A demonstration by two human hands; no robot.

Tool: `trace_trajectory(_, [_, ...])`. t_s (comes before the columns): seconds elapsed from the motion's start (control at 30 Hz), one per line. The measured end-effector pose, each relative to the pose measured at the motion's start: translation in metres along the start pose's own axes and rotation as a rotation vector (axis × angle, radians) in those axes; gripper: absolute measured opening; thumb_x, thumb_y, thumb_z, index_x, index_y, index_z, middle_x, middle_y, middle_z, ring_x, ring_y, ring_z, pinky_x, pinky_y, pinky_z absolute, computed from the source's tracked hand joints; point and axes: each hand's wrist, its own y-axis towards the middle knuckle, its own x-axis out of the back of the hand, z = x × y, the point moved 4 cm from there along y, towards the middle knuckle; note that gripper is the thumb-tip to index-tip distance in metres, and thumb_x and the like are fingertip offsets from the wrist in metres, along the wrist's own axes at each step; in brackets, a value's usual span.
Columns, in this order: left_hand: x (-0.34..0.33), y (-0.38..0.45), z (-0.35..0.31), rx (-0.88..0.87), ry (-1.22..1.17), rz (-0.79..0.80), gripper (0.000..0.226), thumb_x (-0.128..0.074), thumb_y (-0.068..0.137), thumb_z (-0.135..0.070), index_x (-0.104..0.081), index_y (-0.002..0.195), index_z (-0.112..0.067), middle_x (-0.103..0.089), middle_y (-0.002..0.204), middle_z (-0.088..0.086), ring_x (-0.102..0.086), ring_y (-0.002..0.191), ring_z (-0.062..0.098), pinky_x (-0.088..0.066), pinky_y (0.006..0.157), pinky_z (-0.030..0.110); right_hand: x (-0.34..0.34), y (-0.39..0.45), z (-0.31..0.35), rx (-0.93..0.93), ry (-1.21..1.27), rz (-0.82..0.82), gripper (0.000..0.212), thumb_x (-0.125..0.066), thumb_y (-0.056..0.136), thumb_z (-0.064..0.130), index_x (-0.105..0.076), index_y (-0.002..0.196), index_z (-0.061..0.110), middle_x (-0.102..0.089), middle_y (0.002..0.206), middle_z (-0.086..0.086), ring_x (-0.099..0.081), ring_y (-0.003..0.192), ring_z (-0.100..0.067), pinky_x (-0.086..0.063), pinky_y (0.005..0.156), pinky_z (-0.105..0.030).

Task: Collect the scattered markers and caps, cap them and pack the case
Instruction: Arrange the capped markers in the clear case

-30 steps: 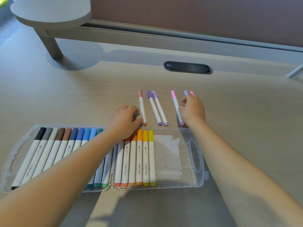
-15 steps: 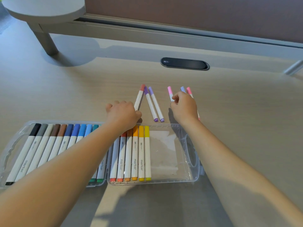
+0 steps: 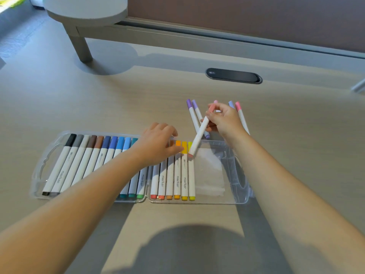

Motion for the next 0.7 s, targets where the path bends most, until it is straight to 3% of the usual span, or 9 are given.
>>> trace_trajectory(0.1, [-0.007,-0.010,0.003,0.016,0.013,0.009,0.060,-0.052,0.087,-0.044,-0.032,0.139,-0.022,-0.031,0.146,-0.002,-0.020,0.138,0.019,-0.020,0.113,0.037,0.000,-0.014,-0.007,-0.055,-0.108,0.134,0.013,-0.046,0.093,0.001,-0.045,0.093,0.014,-0.060,0.076,-0.009,-0.061,0.065,-0.020,-0.054,0.060,-0.029])
trace_trajectory(0.2, [-0.015,-0.016,0.001,0.018,0.028,0.031,0.066,-0.052,0.087,-0.044,-0.024,0.143,-0.024,-0.022,0.151,-0.002,-0.010,0.141,0.020,-0.013,0.115,0.040,-0.006,-0.025,-0.018,-0.088,-0.210,0.212,0.022,-0.048,0.092,0.001,-0.044,0.082,0.020,-0.061,0.080,-0.012,-0.061,0.064,-0.018,-0.053,0.053,-0.023])
trace_trajectory(0.3, [-0.020,-0.021,-0.001,0.020,0.029,0.039,0.065,-0.052,0.087,-0.043,-0.024,0.142,-0.026,-0.021,0.151,-0.002,-0.009,0.142,0.020,-0.012,0.115,0.040,-0.011,-0.029,-0.028,-0.076,-0.243,0.224,0.016,-0.055,0.088,0.000,-0.050,0.086,0.015,-0.060,0.074,-0.006,-0.061,0.065,-0.016,-0.054,0.054,-0.022])
trace_trajectory(0.5, [-0.025,-0.024,0.000,0.025,0.041,0.004,0.065,-0.053,0.086,-0.045,-0.024,0.142,-0.027,-0.019,0.152,-0.001,-0.008,0.142,0.022,-0.011,0.115,0.041,-0.011,-0.033,-0.032,0.025,-0.343,0.145,0.025,-0.064,0.083,0.005,-0.061,0.108,0.005,-0.057,0.076,0.003,-0.057,0.074,-0.011,-0.052,0.065,-0.019])
trace_trajectory(0.63, [-0.031,-0.020,-0.004,0.027,0.071,0.032,0.070,-0.050,0.085,-0.052,-0.015,0.144,-0.036,-0.007,0.155,0.000,0.005,0.143,0.027,0.001,0.116,0.046,0.003,-0.030,-0.028,0.097,-0.404,-0.006,0.027,-0.059,0.088,0.009,-0.061,0.114,0.003,-0.057,0.093,-0.001,-0.055,0.089,-0.015,-0.050,0.083,-0.026])
trace_trajectory(0.7, [-0.035,-0.018,-0.009,0.020,0.098,0.059,0.074,-0.047,0.082,-0.059,-0.010,0.144,-0.041,-0.001,0.156,0.001,0.010,0.143,0.030,0.006,0.115,0.047,0.016,-0.028,-0.027,0.123,-0.461,-0.101,0.025,-0.057,0.089,0.008,-0.061,0.113,0.003,-0.057,0.095,-0.002,-0.052,0.089,-0.014,-0.045,0.084,-0.024])
